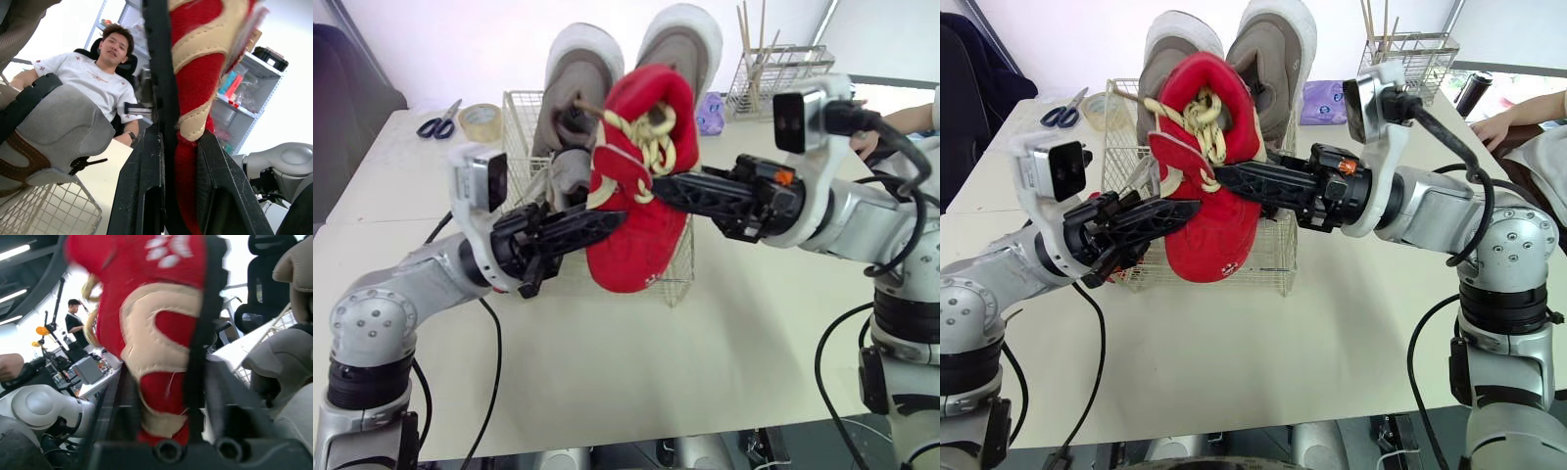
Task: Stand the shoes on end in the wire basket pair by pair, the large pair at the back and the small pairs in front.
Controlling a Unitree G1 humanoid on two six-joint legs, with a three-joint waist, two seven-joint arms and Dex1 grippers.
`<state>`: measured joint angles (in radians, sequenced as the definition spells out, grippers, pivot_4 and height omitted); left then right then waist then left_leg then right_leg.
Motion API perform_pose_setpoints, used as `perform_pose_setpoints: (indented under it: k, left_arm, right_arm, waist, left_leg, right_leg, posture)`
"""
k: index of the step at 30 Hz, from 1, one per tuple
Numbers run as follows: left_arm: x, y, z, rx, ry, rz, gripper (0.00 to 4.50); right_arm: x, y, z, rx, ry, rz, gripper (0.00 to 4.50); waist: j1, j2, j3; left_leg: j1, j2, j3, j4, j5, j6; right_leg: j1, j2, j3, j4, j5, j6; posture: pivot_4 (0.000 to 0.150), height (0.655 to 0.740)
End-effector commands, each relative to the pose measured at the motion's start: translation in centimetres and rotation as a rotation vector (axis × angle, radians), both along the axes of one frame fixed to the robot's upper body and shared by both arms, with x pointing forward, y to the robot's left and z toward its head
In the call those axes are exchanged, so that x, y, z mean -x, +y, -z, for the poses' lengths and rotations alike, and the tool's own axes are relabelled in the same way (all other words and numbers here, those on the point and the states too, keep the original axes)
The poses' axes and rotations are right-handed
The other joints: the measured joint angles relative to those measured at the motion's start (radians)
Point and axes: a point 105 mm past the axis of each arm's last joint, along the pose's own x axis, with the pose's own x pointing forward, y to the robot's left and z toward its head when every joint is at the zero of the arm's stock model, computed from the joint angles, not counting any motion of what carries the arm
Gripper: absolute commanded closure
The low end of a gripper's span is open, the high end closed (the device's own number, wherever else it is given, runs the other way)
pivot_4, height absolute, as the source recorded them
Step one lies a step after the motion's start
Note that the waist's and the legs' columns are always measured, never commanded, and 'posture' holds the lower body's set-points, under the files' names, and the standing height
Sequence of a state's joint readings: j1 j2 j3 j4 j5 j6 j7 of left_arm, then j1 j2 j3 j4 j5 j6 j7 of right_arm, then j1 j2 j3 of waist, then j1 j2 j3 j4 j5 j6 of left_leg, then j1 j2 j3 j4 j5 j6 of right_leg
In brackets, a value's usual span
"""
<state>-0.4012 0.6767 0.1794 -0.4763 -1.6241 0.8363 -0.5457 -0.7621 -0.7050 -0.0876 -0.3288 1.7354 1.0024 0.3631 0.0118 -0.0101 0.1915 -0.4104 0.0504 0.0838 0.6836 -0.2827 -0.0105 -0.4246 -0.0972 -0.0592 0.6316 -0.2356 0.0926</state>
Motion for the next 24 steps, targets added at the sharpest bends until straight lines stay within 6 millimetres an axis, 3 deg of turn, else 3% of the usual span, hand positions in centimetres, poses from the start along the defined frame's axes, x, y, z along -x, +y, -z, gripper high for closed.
perform_pose_setpoints:
  k: [1, 6, 13, 18, 20, 24]
  left_arm:
    - [0.3, 0.2, 0.3, -0.039, -0.017, -0.017, 3.24]
    - [-0.1, 1.3, 0.6, -0.102, -0.042, -0.083, 0.86]
    - [1.5, 4.8, 1.0, -0.258, -0.009, -0.145, 0.86]
    - [2.5, 5.5, 1.2, -0.299, 0.029, -0.162, 0.86]
    - [2.4, 5.7, 1.4, -0.298, 0.05, -0.178, 0.86]
    - [2.5, 5.7, 2.1, -0.326, 0.083, -0.157, 0.86]
  right_arm:
    - [1.1, -0.2, -1.4, -0.022, -0.073, -0.021, 3.98]
    - [1.1, -0.5, -1.8, -0.019, -0.156, 0.015, 3.98]
    - [0.1, -2.0, -1.9, -0.052, -0.355, 0.165, 3.98]
    - [-0.7, -2.5, -2.1, -0.088, -0.397, 0.2, 3.98]
    - [-0.2, -2.1, -1.3, -0.062, -0.449, 0.178, 3.98]
    - [0.8, -1.0, 2.4, 0.065, -0.521, 0.103, 3.98]
  waist:
    - [0.0, 0.0, 0.0]
    - [0.0, 0.0, 0.0]
    - [-0.001, 0.0, 0.0]
    - [0.001, 0.0, 0.0]
    - [0.001, 0.0, 0.0]
    - [0.0, 0.0, 0.0]
  left_leg:
    - [0.0, 0.0, 0.0, 0.0, 0.0, 0.0]
    - [0.0, 0.0, 0.0, 0.0, 0.0, 0.0]
    - [0.0, 0.001, 0.001, -0.002, 0.0, 0.0]
    - [0.0, 0.001, 0.001, -0.002, 0.0, 0.0]
    - [0.0, 0.001, 0.001, -0.002, 0.0, 0.0]
    - [0.0, 0.001, 0.001, -0.003, 0.0, 0.0]
  right_leg:
    - [0.0, 0.0, 0.0, 0.0, 0.0, 0.0]
    - [0.0, 0.0, 0.0, 0.0, 0.0, 0.0]
    - [-0.002, 0.0, 0.0, -0.001, 0.0, 0.0]
    - [-0.002, 0.0, 0.0, -0.001, 0.0, -0.001]
    - [-0.002, 0.0, 0.0, -0.001, -0.001, -0.001]
    - [-0.002, 0.0, 0.0, -0.002, -0.001, -0.001]
  posture:
    - [0.15, 0.74]
    - [0.15, 0.74]
    - [0.15, 0.74]
    - [0.15, 0.74]
    - [0.15, 0.74]
    - [0.15, 0.74]
